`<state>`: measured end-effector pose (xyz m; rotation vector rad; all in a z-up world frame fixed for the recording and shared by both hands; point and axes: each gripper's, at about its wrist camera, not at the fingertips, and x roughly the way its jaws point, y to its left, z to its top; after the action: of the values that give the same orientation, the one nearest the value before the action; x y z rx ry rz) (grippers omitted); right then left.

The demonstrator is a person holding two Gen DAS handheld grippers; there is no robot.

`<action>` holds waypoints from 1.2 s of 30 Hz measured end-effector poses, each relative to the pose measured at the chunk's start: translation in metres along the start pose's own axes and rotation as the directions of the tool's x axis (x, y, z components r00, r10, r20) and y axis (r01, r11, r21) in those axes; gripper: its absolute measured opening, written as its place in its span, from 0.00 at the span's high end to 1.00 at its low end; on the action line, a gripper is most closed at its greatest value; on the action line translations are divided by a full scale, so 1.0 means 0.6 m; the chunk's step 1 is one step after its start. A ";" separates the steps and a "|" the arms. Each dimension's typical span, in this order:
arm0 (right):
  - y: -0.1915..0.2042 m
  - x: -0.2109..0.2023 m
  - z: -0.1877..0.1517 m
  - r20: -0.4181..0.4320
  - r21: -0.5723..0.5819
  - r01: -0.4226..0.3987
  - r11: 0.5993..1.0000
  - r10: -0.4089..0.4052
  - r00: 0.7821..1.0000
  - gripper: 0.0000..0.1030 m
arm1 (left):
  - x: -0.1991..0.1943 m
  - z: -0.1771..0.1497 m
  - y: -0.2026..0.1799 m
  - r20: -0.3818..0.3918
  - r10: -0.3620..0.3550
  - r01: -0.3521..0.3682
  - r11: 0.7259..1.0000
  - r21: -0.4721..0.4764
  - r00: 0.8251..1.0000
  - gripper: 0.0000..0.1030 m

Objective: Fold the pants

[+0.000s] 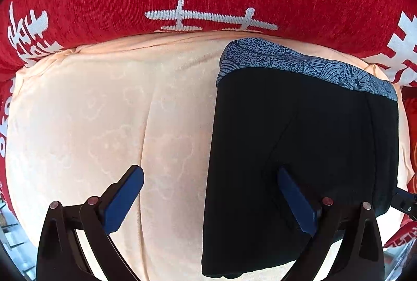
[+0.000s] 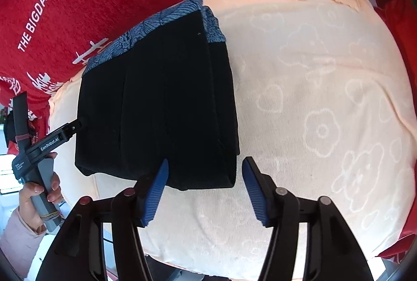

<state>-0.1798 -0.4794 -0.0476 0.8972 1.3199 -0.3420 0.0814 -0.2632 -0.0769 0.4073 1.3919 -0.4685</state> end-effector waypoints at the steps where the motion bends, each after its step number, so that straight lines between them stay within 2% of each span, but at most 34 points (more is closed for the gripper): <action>1: -0.002 -0.001 0.000 0.001 0.004 -0.005 1.000 0.005 1.000 0.38 | 0.001 0.000 0.003 -0.003 -0.013 0.013 1.000 -0.009 1.000 0.00; 3: -0.004 -0.002 -0.001 0.001 0.009 -0.016 1.000 0.016 1.000 0.35 | 0.006 -0.001 0.012 -0.014 -0.047 0.047 0.998 -0.036 0.999 0.00; 5: -0.007 -0.003 -0.001 0.002 0.008 -0.029 1.000 0.029 1.000 0.28 | 0.013 0.000 0.023 -0.031 -0.082 0.080 0.994 -0.068 0.996 0.00; 8: -0.009 -0.004 0.000 0.002 -0.001 -0.042 0.999 0.042 0.999 0.27 | 0.021 0.001 0.034 -0.054 -0.123 0.117 0.988 -0.105 0.991 0.00; 16: -0.037 0.006 0.006 -0.009 0.054 -0.116 0.992 0.116 0.993 0.25 | 0.030 0.005 0.035 -0.090 -0.198 0.193 0.979 -0.068 0.976 0.00; 20: -0.048 0.015 0.013 -0.023 0.053 -0.157 0.986 0.158 0.987 0.24 | 0.039 0.012 0.047 -0.106 -0.303 0.294 0.952 -0.088 0.947 0.00; 22: -0.056 0.023 0.018 -0.037 0.055 -0.186 0.981 0.189 0.981 0.24 | 0.041 0.017 0.054 -0.109 -0.367 0.355 0.928 -0.111 0.924 0.00; 23: -0.060 0.026 0.020 -0.040 0.056 -0.205 0.977 0.207 0.978 0.24 | 0.042 0.019 0.057 -0.109 -0.408 0.395 0.911 -0.121 0.906 0.00; 26: -0.069 0.032 0.028 -0.042 0.064 -0.249 0.966 0.252 0.967 0.24 | 0.045 0.027 0.061 -0.117 -0.470 0.456 0.881 -0.130 0.875 0.00; 30: -0.077 0.040 0.038 -0.048 0.068 -0.306 0.950 0.309 0.950 0.24 | 0.063 0.036 0.062 -0.134 -0.484 0.466 0.873 -0.144 0.865 0.00; 33: -0.083 0.052 0.048 -0.061 0.072 -0.346 0.936 0.350 0.935 0.24 | 0.072 0.035 0.058 -0.161 -0.510 0.491 0.859 -0.144 0.845 0.00; 36: -0.091 0.061 0.057 -0.074 0.077 -0.383 0.920 0.389 0.918 0.24 | 0.081 0.038 0.045 -0.186 -0.501 0.489 0.866 -0.107 0.845 0.00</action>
<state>-0.1838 -0.5293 -0.1023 1.2106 1.1823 -0.0331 0.1208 -0.2563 -0.1219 0.0386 1.7168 -0.8263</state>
